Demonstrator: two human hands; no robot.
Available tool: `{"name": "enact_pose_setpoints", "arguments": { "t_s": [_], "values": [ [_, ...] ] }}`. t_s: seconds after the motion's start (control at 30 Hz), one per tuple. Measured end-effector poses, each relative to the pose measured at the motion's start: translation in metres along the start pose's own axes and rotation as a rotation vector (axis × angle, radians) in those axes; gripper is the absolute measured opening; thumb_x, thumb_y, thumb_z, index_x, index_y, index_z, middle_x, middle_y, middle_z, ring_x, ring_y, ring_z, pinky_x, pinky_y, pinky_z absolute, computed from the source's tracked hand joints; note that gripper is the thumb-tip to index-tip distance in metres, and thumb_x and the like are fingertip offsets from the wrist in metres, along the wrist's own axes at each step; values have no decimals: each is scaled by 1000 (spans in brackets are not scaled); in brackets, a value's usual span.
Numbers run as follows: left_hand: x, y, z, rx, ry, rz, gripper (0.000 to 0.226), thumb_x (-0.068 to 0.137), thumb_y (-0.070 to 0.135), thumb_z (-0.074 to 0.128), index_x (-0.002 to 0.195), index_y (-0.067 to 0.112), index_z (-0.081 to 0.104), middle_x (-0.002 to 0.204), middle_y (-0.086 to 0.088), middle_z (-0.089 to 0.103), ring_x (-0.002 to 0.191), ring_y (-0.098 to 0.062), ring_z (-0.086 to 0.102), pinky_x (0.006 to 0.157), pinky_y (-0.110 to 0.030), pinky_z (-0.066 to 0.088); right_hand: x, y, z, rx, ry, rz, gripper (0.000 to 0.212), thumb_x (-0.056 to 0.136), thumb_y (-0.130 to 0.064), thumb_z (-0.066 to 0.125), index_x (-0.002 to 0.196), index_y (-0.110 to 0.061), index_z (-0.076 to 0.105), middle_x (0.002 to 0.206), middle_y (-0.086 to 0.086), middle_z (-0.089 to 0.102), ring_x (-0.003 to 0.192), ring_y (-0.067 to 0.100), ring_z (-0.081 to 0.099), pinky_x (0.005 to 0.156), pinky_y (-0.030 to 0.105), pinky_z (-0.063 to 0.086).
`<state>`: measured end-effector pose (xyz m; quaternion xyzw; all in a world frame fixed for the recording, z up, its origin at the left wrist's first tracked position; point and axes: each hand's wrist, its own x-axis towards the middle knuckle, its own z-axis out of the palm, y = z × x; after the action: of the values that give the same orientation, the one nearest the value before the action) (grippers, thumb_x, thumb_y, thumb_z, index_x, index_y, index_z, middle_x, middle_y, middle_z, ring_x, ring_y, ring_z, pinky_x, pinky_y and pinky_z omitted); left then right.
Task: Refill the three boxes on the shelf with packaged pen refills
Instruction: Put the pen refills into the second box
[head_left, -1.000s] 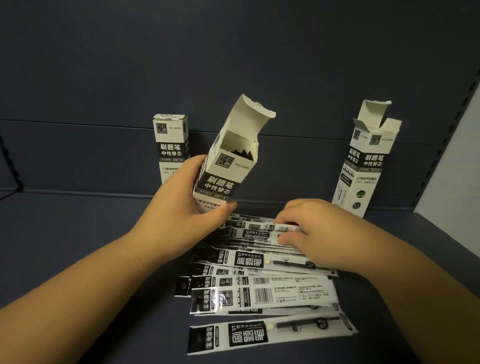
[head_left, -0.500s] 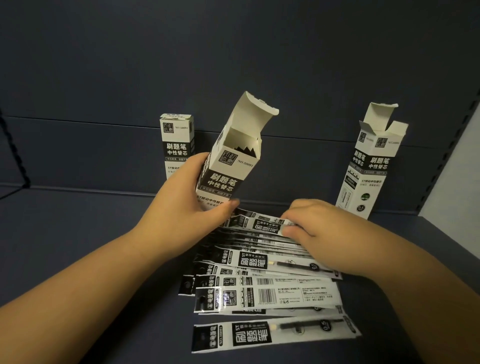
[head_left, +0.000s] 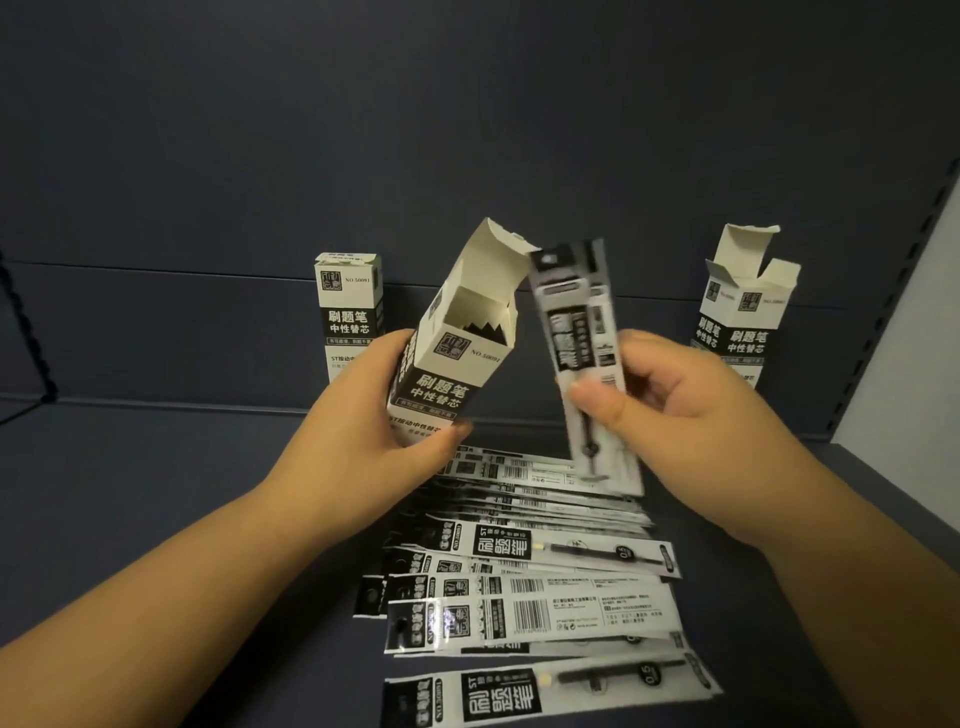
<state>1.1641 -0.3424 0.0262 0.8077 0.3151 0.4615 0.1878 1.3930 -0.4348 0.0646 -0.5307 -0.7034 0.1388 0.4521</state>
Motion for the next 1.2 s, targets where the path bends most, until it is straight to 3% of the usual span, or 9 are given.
{"name": "enact_pose_setpoints", "arguments": {
  "t_s": [0.07, 0.2, 0.4, 0.67, 0.9, 1.0, 1.2],
  "values": [
    [0, -1, 1, -2, -5, 0, 55, 77, 39, 77, 111, 63, 40, 114, 40, 55, 105, 14, 57, 76, -12, 49, -2, -4, -1, 206, -12, 64, 28, 83, -35, 67, 108, -24, 73, 107, -11, 77, 100, 8, 73, 86, 32, 60],
    [0, -3, 2, 9, -10, -3, 57, 77, 39, 78, 113, 64, 40, 114, 37, 56, 106, 12, 58, 81, -17, 52, -4, -11, -1, 377, -13, 122, 21, 82, -18, 69, 102, -15, 72, 89, -9, 79, 73, 1, 73, 57, 13, 52],
    [0, -3, 1, 7, -18, 0, 59, 76, 40, 78, 117, 64, 42, 117, 32, 59, 109, 7, 60, 87, -32, 57, -2, -11, -3, 643, 54, 105, 17, 77, -27, 71, 89, -16, 76, 78, 3, 67, 56, 7, 46, 45, 17, 37],
    [-1, -2, 4, 31, -56, 24, 58, 77, 38, 79, 116, 62, 43, 117, 32, 59, 106, 9, 60, 82, -28, 58, -3, -19, -2, 845, 194, 107, 18, 84, -27, 67, 91, -10, 64, 73, 4, 66, 48, 7, 50, 45, 18, 45],
    [-2, 0, 6, 36, -77, 38, 60, 75, 36, 80, 115, 64, 44, 115, 31, 59, 105, 8, 61, 77, -20, 57, -4, -26, 1, 895, 291, 51, 27, 80, -27, 68, 100, -9, 66, 89, 9, 72, 60, 9, 63, 54, 21, 54],
    [-3, 0, 6, 53, -87, 48, 61, 76, 36, 81, 113, 66, 43, 115, 34, 58, 104, 9, 60, 77, -13, 54, -4, -27, 2, 874, 377, 21, 24, 81, -26, 68, 99, -12, 67, 88, 6, 72, 63, 10, 65, 57, 21, 56],
    [-4, 1, 7, 53, -90, 50, 60, 75, 37, 80, 114, 63, 43, 116, 35, 57, 105, 11, 59, 76, -14, 54, -5, -28, 6, 745, 459, -24, 18, 83, -28, 70, 95, -15, 69, 84, 3, 73, 68, 15, 69, 62, 24, 58]
  ]
}}
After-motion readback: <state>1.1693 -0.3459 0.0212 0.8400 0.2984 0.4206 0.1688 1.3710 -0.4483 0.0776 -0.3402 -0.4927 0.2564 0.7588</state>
